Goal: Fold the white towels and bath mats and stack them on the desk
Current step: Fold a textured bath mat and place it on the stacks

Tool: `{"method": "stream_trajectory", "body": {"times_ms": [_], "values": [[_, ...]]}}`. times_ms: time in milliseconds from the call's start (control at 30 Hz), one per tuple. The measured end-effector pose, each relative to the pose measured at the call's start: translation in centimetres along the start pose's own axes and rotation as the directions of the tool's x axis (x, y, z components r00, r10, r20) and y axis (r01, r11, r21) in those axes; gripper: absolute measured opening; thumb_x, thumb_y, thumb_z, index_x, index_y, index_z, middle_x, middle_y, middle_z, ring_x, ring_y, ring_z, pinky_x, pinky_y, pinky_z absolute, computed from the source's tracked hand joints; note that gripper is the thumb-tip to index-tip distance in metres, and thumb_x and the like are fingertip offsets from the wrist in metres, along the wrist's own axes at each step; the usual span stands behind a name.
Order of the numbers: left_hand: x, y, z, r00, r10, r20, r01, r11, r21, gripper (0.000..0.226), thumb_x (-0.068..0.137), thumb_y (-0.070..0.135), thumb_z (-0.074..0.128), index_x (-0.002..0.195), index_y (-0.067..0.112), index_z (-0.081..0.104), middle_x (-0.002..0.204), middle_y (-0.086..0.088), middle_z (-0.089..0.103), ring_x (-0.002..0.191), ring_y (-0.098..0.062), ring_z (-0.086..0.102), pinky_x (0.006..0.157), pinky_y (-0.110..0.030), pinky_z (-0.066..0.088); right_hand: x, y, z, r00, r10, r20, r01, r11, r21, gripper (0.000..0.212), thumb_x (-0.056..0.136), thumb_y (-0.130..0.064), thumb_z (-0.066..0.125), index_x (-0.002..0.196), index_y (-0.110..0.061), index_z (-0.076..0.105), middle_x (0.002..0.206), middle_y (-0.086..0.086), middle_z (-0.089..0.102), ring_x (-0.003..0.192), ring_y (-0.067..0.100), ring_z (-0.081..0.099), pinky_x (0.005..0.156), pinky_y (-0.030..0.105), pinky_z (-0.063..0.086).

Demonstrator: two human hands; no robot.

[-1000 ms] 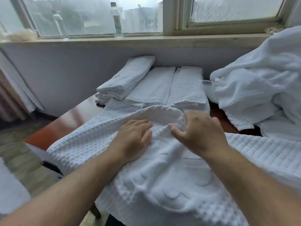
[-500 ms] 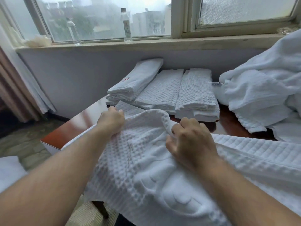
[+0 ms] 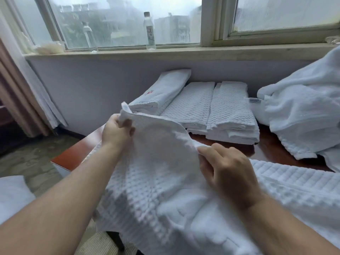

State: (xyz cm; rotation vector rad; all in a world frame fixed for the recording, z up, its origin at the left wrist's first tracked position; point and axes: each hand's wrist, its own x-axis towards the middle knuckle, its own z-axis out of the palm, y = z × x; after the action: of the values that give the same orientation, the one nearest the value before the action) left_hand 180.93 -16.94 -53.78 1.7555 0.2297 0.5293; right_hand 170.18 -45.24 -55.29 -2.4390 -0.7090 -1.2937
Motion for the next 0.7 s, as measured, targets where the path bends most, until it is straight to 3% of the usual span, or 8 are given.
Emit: {"method": "stream_trajectory", "body": {"times_ms": [33, 100, 200, 267, 367, 467, 633, 700], "values": [[-0.3, 0.2, -1.1, 1.0, 0.011, -0.027, -0.018, 0.965, -0.26, 0.008, 0.096, 0.02, 0.062, 0.098, 0.013, 0.058, 0.083, 0.0, 0.066, 0.078, -0.018, 0.068, 0.091, -0.042, 0.057, 0.2, -0.2, -0.3, 0.998, -0.019, -0.064, 0.018, 1.0, -0.021, 0.009, 0.092, -0.012, 0.066, 0.089, -0.009, 0.074, 0.064, 0.003, 0.052, 0.052, 0.023, 0.042, 0.047, 0.035, 0.038], [-0.9, 0.4, -3.6, 1.0, 0.007, -0.026, -0.02, 0.864, -0.503, 0.01, 0.102, 0.014, 0.056, 0.111, 0.01, 0.057, 0.088, 0.001, 0.07, 0.085, -0.017, 0.071, 0.087, -0.035, 0.059, 0.3, -0.8, -0.8, 0.992, -0.101, -0.08, 0.098, 0.994, -0.043, 0.01, 0.093, -0.013, 0.066, 0.093, -0.009, 0.075, 0.064, 0.004, 0.048, 0.052, 0.025, 0.041, 0.046, 0.036, 0.036], [-2.1, -0.2, -7.3, 0.952, -0.301, 0.045, 0.236, 0.637, -0.734, 0.016, 0.104, 0.015, 0.043, 0.113, 0.012, 0.057, 0.117, -0.009, 0.067, 0.088, -0.027, 0.07, 0.075, -0.034, 0.061, -0.5, -1.8, -0.7, 0.949, -0.256, 0.182, 0.257, 0.966, 0.021, 0.003, 0.085, -0.015, 0.071, 0.087, -0.015, 0.072, 0.065, 0.002, 0.048, 0.049, 0.027, 0.045, 0.043, 0.033, 0.035], [-2.8, -0.8, -9.7, 0.881, -0.451, 0.146, 0.385, 0.501, -0.775, 0.032, 0.103, 0.037, 0.04, 0.108, 0.009, 0.055, 0.132, -0.018, 0.056, 0.091, -0.035, 0.069, 0.076, -0.041, 0.062, -0.9, -2.4, -0.7, 0.876, -0.269, 0.401, 0.255, 0.963, 0.089, 0.004, 0.083, -0.021, 0.071, 0.082, -0.018, 0.069, 0.068, -0.001, 0.051, 0.053, 0.025, 0.051, 0.043, 0.033, 0.042], [-3.0, -1.4, -12.5, 0.829, -0.498, 0.255, 0.522, 0.525, -0.672, 0.066, 0.092, 0.065, 0.048, 0.117, 0.005, 0.053, 0.13, -0.019, 0.053, 0.097, -0.039, 0.072, 0.086, -0.049, 0.059, -0.5, -3.3, -0.9, 0.808, -0.167, 0.566, 0.144, 0.986, 0.086, 0.02, 0.091, -0.036, 0.055, 0.088, -0.022, 0.068, 0.077, -0.003, 0.059, 0.069, 0.024, 0.062, 0.054, 0.036, 0.049], [-2.4, -1.1, -13.4, 0.778, -0.543, 0.316, 0.621, 0.59, -0.516, 0.081, 0.083, 0.071, 0.06, 0.127, 0.005, 0.049, 0.123, -0.016, 0.054, 0.091, -0.037, 0.073, 0.083, -0.058, 0.057, 0.0, -4.6, -1.0, 0.773, -0.094, 0.628, 0.118, 0.993, 0.003, 0.025, 0.093, -0.043, 0.046, 0.095, -0.026, 0.064, 0.088, -0.006, 0.059, 0.083, 0.021, 0.062, 0.066, 0.037, 0.05], [-1.5, -0.5, -11.4, 0.806, -0.548, 0.224, 0.577, 0.811, -0.093, 0.053, 0.095, 0.026, 0.062, 0.143, 0.013, 0.043, 0.136, -0.012, 0.047, 0.088, -0.025, 0.071, 0.057, -0.034, 0.06, 0.3, -6.3, -0.1, 0.751, 0.199, 0.629, -0.184, 0.979, -0.089, 0.043, 0.092, -0.065, 0.042, 0.119, -0.034, 0.053, 0.116, -0.012, 0.058, 0.111, 0.013, 0.057, 0.084, 0.03, 0.047], [-1.0, -0.8, -10.5, 0.841, -0.507, 0.188, 0.488, 0.862, 0.14, 0.065, 0.093, 0.011, 0.059, 0.152, 0.023, 0.036, 0.136, -0.009, 0.051, 0.086, -0.019, 0.072, 0.056, -0.028, 0.058, 0.2, -6.3, 0.3, 0.741, 0.241, 0.627, -0.23, 0.968, -0.099, 0.036, 0.094, -0.062, 0.045, 0.114, -0.033, 0.055, 0.11, -0.011, 0.058, 0.107, 0.014, 0.057, 0.082, 0.032, 0.047]]}}
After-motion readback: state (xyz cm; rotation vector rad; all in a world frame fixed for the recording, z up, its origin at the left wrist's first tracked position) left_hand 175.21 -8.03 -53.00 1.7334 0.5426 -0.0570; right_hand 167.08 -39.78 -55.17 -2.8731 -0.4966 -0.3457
